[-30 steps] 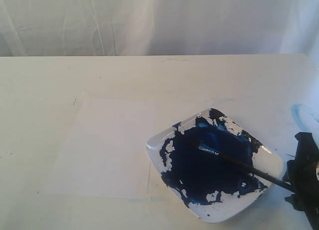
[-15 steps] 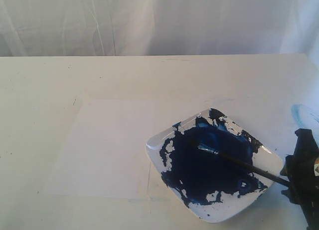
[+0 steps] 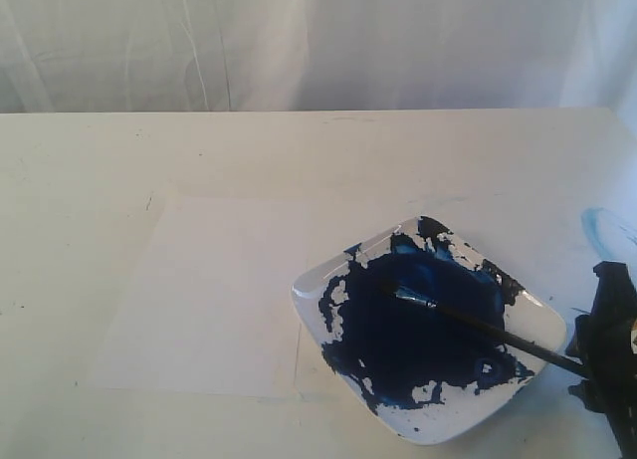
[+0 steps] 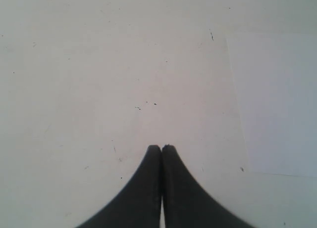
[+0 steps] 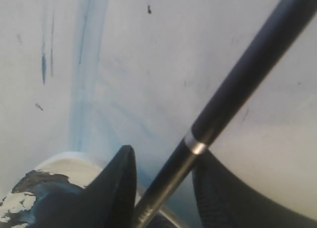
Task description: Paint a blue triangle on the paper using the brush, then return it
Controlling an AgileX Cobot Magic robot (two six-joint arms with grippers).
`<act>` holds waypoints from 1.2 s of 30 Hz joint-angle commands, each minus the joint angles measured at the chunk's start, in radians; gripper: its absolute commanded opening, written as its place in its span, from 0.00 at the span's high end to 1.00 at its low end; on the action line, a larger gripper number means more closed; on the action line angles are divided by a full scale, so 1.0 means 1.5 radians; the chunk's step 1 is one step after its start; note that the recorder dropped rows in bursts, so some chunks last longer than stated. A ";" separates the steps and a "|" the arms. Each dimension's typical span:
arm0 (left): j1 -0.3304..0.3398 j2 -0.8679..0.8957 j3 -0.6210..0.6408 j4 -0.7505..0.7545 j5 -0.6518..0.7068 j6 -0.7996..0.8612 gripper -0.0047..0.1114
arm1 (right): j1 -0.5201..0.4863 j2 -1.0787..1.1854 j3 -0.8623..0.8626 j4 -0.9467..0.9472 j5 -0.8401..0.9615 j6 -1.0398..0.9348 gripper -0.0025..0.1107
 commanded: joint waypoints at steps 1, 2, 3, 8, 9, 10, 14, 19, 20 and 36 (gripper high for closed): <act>-0.003 -0.002 0.003 -0.001 0.001 -0.003 0.96 | -0.007 0.002 0.003 -0.005 0.007 0.001 0.66; -0.003 -0.002 0.003 -0.001 0.001 -0.003 0.96 | -0.007 0.002 0.003 -0.005 0.007 0.001 0.66; -0.003 -0.002 0.003 -0.001 0.001 -0.003 0.96 | -0.007 0.002 0.003 -0.005 0.007 0.001 0.66; -0.003 -0.002 0.003 -0.001 0.001 -0.003 0.96 | -0.008 0.002 0.003 -0.005 0.007 0.001 0.71; -0.003 -0.002 0.003 -0.001 0.001 -0.003 0.96 | -0.008 0.002 0.003 -0.005 0.007 0.001 0.73; -0.003 -0.002 0.003 -0.001 0.001 -0.003 0.96 | -0.008 0.002 0.003 -0.005 0.007 0.001 0.74; -0.003 -0.002 0.003 -0.001 0.001 -0.003 0.96 | -0.008 0.002 0.003 -0.007 0.007 0.001 0.75; -0.003 -0.002 0.003 -0.001 0.001 -0.003 0.96 | -0.012 0.002 0.003 -0.005 0.011 0.001 0.75; -0.003 -0.002 0.003 -0.001 0.001 -0.003 0.96 | -0.014 0.002 0.003 -0.005 0.011 0.001 0.75; -0.003 -0.002 0.003 -0.001 0.001 -0.003 0.96 | -0.019 0.002 0.003 -0.005 0.010 0.001 0.88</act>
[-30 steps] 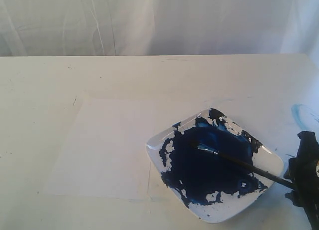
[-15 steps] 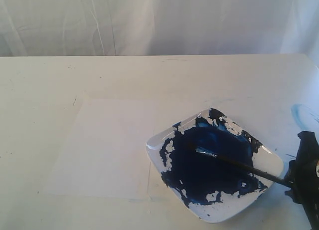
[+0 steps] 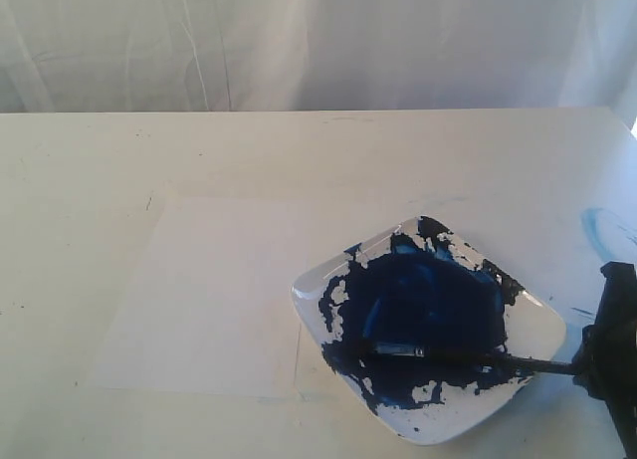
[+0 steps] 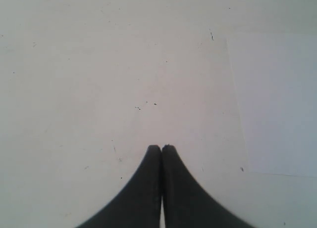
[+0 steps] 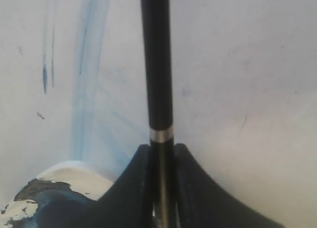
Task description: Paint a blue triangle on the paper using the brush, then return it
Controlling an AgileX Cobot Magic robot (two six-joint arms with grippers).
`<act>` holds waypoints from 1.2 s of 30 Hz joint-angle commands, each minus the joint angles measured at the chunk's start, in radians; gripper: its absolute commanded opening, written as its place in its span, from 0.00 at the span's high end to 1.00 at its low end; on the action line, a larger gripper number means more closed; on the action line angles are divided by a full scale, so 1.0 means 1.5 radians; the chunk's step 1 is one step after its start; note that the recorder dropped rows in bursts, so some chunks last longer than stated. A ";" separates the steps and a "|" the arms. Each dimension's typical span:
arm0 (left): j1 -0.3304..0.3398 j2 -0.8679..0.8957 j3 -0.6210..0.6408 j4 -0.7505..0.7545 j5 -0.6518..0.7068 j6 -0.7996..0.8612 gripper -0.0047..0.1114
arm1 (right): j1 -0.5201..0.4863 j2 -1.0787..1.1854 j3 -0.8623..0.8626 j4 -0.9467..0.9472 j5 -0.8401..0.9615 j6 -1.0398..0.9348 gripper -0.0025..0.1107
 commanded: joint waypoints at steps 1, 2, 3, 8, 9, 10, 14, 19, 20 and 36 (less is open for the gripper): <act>-0.003 -0.002 0.003 -0.001 0.001 -0.003 0.96 | -0.007 0.002 0.003 -0.005 0.004 0.001 0.88; -0.003 -0.002 0.003 -0.001 0.001 -0.003 0.96 | -0.007 0.002 0.003 -0.005 -0.001 0.001 0.88; -0.003 -0.002 0.003 -0.001 0.001 -0.003 0.96 | -0.007 0.002 0.003 -0.005 -0.008 0.001 0.88; -0.003 -0.002 0.003 -0.001 0.001 -0.003 0.96 | -0.007 0.002 0.001 -0.008 -0.074 0.001 0.88; -0.003 -0.002 0.003 -0.001 0.001 -0.003 0.96 | -0.007 0.002 0.001 -0.010 -0.088 0.001 0.90; -0.003 -0.002 0.003 -0.001 0.001 -0.003 0.96 | -0.007 0.002 0.001 -0.010 -0.096 0.000 0.92; -0.003 -0.002 0.003 -0.001 0.001 -0.003 0.96 | -0.007 -0.002 0.001 -0.010 -0.109 -0.008 0.98; -0.003 -0.002 0.003 -0.001 0.001 -0.003 0.96 | -0.022 -0.021 0.001 -0.035 -0.115 -0.022 0.98; -0.003 -0.002 0.003 -0.001 0.001 -0.003 0.96 | -0.029 -0.028 0.001 -0.042 -0.117 -0.027 0.98; -0.003 -0.002 0.003 -0.001 0.001 -0.003 0.96 | -0.141 -0.088 -0.073 -0.289 -0.526 -0.431 0.98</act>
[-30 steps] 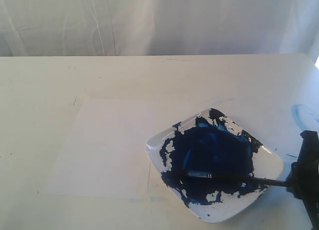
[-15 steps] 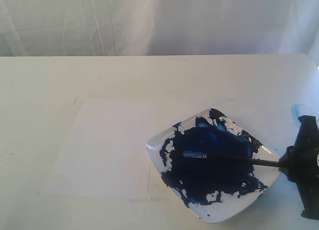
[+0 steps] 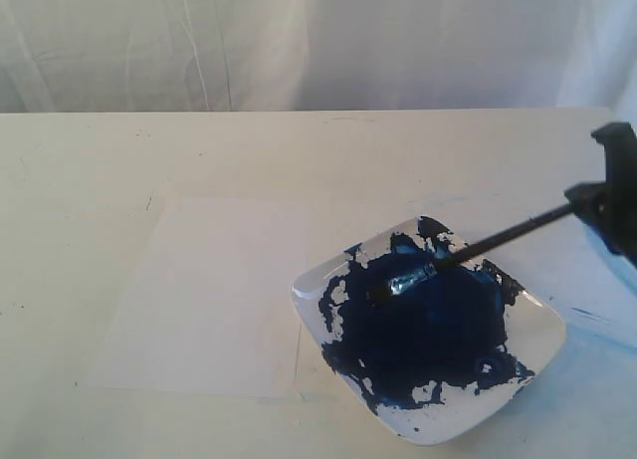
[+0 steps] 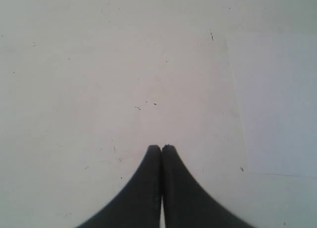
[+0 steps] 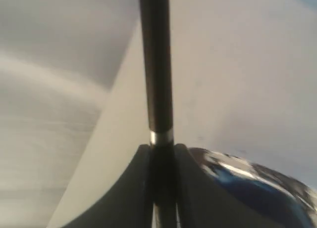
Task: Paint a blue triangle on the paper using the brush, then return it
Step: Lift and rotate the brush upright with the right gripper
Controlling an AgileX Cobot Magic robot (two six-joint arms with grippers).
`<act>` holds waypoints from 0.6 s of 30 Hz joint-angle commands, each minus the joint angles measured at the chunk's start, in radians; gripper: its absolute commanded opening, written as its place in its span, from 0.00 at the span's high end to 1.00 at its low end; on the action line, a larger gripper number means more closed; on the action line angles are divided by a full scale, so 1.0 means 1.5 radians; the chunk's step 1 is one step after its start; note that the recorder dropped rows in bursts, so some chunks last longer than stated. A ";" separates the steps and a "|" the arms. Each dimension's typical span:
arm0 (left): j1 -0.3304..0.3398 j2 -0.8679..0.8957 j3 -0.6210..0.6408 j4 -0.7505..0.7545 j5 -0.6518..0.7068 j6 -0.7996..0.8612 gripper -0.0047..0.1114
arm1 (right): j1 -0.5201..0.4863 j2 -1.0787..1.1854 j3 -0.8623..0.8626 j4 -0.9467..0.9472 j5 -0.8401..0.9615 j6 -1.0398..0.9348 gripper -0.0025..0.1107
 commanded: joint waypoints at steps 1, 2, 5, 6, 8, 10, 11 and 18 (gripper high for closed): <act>-0.003 -0.002 0.003 -0.001 0.001 -0.003 0.96 | -0.017 -0.007 -0.038 -0.014 -0.163 -0.186 0.98; -0.003 -0.002 0.003 -0.001 0.001 -0.003 0.96 | -0.017 -0.007 -0.045 -0.014 -0.173 -0.206 0.98; -0.003 -0.002 0.003 -0.001 0.001 -0.003 0.96 | -0.017 -0.008 -0.060 -0.020 -0.188 -0.247 0.98; -0.003 -0.002 0.003 -0.001 0.001 -0.003 0.96 | -0.017 -0.008 -0.065 -0.032 -0.188 -0.260 0.98; -0.003 -0.002 0.003 -0.001 0.001 -0.003 0.96 | -0.017 -0.008 -0.074 -0.072 -0.190 -0.279 0.98; -0.003 -0.002 0.003 -0.001 0.001 -0.003 0.96 | -0.017 -0.008 -0.081 -0.134 -0.193 -0.280 0.98; -0.003 -0.002 0.003 -0.001 0.001 -0.003 0.96 | -0.017 -0.008 -0.085 -0.158 -0.195 -0.280 0.98; -0.003 -0.002 0.003 -0.001 0.001 -0.003 0.96 | -0.016 -0.008 -0.110 -0.361 -0.276 -0.332 0.98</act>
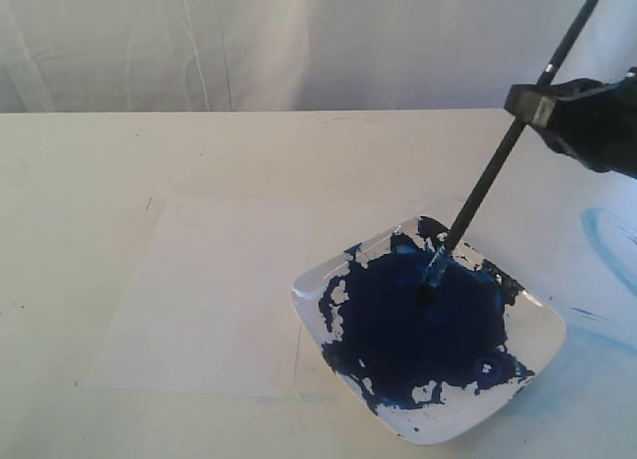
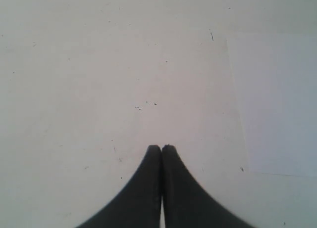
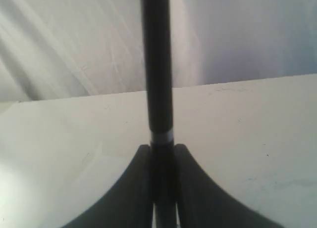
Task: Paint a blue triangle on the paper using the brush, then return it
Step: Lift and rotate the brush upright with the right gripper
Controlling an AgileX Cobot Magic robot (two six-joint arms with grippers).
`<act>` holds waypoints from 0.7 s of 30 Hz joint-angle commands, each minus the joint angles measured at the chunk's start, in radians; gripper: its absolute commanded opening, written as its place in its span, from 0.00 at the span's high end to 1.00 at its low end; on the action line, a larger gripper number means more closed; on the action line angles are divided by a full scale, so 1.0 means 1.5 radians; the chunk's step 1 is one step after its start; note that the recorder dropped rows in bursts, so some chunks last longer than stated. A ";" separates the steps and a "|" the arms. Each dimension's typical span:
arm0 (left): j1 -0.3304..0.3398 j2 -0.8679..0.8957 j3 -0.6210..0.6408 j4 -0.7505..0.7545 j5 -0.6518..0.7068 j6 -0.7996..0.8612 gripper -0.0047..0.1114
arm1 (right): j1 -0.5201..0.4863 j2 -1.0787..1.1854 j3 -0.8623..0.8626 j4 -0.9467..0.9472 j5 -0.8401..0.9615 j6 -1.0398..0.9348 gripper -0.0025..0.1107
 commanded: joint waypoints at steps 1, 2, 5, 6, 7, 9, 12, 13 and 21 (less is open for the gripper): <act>-0.003 -0.002 0.003 -0.001 0.001 -0.003 0.96 | -0.004 -0.003 -0.009 -0.077 -0.056 -0.058 0.98; -0.003 -0.002 0.003 -0.001 0.001 -0.003 0.96 | -0.004 -0.003 -0.009 -0.085 -0.058 -0.071 0.98; -0.003 -0.002 0.003 -0.001 0.001 -0.003 0.96 | -0.004 -0.003 -0.009 -0.094 -0.061 -0.102 0.98; -0.003 -0.002 0.003 -0.001 0.001 -0.003 0.96 | -0.004 -0.003 -0.009 -0.094 -0.061 -0.112 0.98; -0.003 -0.002 0.003 -0.001 0.001 -0.003 0.96 | -0.004 -0.003 -0.009 -0.094 -0.061 -0.117 0.98; -0.003 -0.002 0.003 -0.001 0.001 -0.003 0.96 | -0.004 0.001 -0.009 -0.096 -0.061 -0.125 0.98; -0.003 -0.002 0.003 -0.001 0.001 -0.003 0.96 | -0.004 0.019 -0.007 -0.126 -0.065 -0.125 0.98; -0.003 -0.002 0.003 -0.001 0.001 -0.003 0.96 | -0.004 0.025 -0.007 -0.130 -0.076 -0.125 0.98; -0.003 -0.002 0.003 -0.001 0.001 -0.003 0.96 | -0.004 0.058 -0.007 -0.126 -0.113 -0.163 0.98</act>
